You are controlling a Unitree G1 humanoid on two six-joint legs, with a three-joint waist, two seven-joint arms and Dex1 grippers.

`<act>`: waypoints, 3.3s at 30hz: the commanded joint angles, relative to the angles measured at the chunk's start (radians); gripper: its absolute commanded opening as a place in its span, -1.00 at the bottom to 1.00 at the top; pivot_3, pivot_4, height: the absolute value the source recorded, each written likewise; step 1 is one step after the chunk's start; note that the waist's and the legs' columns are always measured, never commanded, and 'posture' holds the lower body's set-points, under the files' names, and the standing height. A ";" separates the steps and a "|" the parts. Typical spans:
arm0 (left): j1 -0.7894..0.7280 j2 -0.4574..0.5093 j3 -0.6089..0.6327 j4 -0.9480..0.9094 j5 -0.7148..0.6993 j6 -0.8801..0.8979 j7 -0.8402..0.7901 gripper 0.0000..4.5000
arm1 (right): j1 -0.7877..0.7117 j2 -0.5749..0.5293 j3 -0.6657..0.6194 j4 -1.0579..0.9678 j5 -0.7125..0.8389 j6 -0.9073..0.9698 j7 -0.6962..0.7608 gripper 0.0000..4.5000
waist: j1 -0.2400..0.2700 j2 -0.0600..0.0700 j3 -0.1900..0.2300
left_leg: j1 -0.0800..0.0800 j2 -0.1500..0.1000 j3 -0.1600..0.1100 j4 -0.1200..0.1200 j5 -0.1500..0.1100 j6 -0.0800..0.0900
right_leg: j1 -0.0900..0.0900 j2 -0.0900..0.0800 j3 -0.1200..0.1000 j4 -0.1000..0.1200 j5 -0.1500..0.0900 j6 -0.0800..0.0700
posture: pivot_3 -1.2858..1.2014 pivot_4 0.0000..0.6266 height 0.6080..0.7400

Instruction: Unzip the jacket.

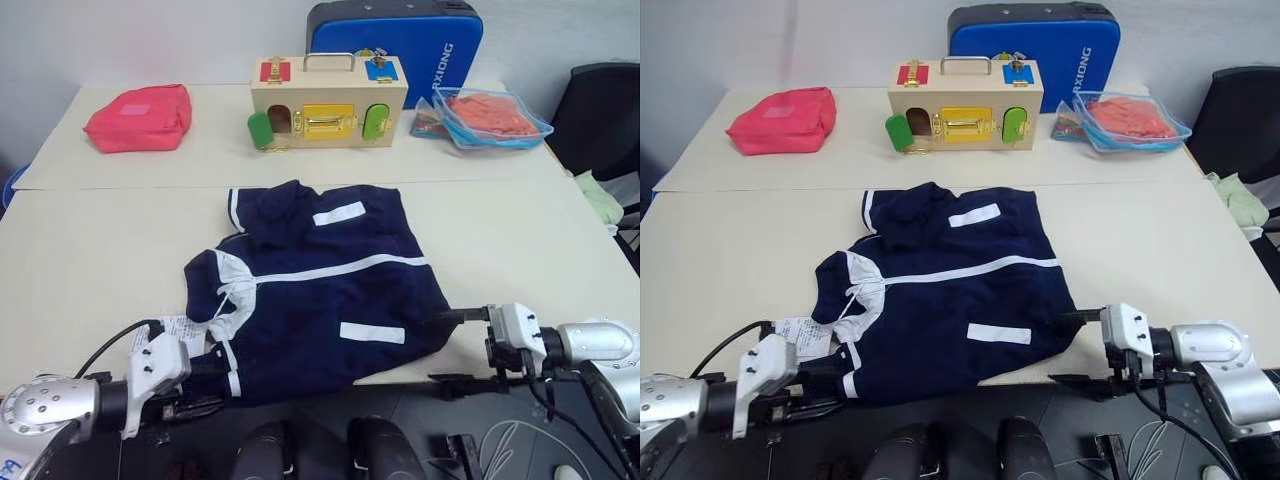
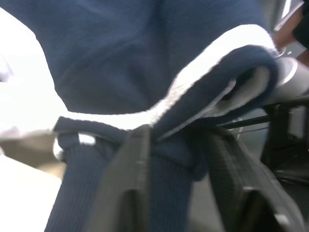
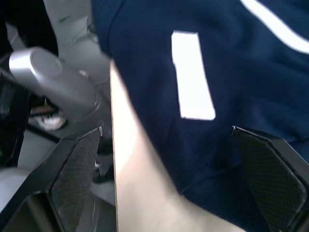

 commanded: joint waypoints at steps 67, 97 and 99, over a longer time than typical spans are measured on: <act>-0.211 -0.206 0.075 0.696 0.114 -0.647 0.171 -0.99 | -0.117 0.255 0.041 -0.244 0.100 0.155 -0.162 1.00 | 0.020 0.012 -0.013 | 0.013 -0.003 0.005 -0.005 -0.009 0.004 | 0.008 -0.009 -0.004 0.000 0.000 0.000 | 0.03 -0.52 1.00; -0.649 0.062 -0.043 0.486 -0.195 0.012 0.047 -0.78 | -0.083 0.277 0.024 -0.212 0.037 0.137 -0.229 1.00 | -0.013 0.003 -0.009 | 0.010 0.005 0.012 -0.005 -0.008 0.001 | 0.010 0.003 -0.002 -0.009 0.001 0.003 | 0.03 -0.52 1.00; -0.568 0.078 0.037 0.497 -0.193 0.015 0.036 -0.49 | -0.080 0.283 0.022 -0.218 0.039 0.134 -0.238 1.00 | -0.014 0.003 -0.009 | 0.010 0.007 0.013 -0.005 -0.009 0.000 | 0.008 0.005 -0.001 -0.009 0.001 0.002 | 0.03 -0.52 1.00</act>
